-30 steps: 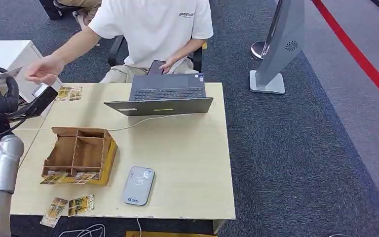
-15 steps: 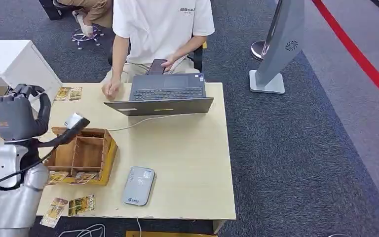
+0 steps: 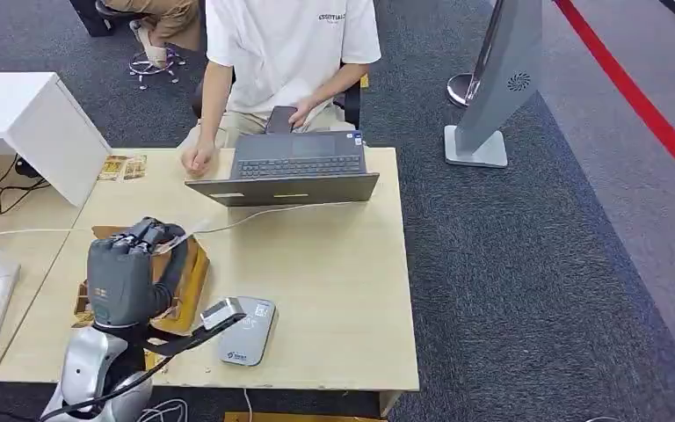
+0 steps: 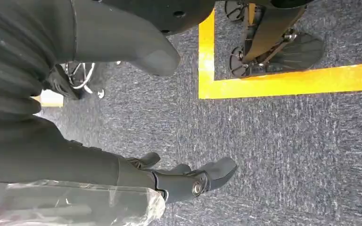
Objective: Pass the card to the sensor for recognition and then transmit it.
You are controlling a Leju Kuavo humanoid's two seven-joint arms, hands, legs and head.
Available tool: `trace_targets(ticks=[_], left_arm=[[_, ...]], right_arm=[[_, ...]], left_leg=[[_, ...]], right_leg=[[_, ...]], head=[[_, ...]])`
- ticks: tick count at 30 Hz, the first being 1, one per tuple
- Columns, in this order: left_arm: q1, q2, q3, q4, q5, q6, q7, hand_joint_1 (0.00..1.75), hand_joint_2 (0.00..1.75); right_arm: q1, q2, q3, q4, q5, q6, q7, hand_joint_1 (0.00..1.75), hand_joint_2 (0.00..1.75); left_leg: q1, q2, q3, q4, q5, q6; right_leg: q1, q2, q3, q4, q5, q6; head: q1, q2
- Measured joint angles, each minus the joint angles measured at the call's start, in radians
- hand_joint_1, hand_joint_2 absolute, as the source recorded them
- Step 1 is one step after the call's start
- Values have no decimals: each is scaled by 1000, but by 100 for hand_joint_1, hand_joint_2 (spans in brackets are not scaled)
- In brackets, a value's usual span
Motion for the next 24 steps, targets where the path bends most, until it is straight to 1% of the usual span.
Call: trace_targets(ticks=[2,4,7,11,21,24], left_arm=[[20,-8,-7,38,8,-26,16,175,175],[36,-18,-16,98,21,-55,19,175,175],[57,-34,-21,178,28,-49,20,175,175],[82,-54,-27,254,46,-47,19,175,175],[108,-76,-45,340,78,-51,14,175,175],[109,-80,-53,356,92,-63,13,175,175]], right_arm=[[2,0,0,0,-1,-2,-2,0,175],[6,0,0,0,-1,-2,-2,0,175],[8,0,0,0,-1,-3,-2,0,175],[8,0,0,0,1,-4,-2,0,175],[7,0,0,0,3,-4,-3,0,175],[7,0,0,0,3,1,-3,0,175]], left_leg=[[0,1,0,0,0,0],[0,0,0,0,0,0],[0,0,0,0,0,0],[0,0,0,0,0,0],[0,0,-1,0,0,0],[0,0,-1,0,0,0]], right_leg=[[0,1,0,0,0,0],[0,1,0,0,0,0],[0,1,0,0,0,0],[0,0,0,0,0,0],[0,-1,0,0,0,0],[0,-1,0,0,0,0]], head=[[0,0],[1,0],[1,0],[1,0],[0,0],[1,0]])
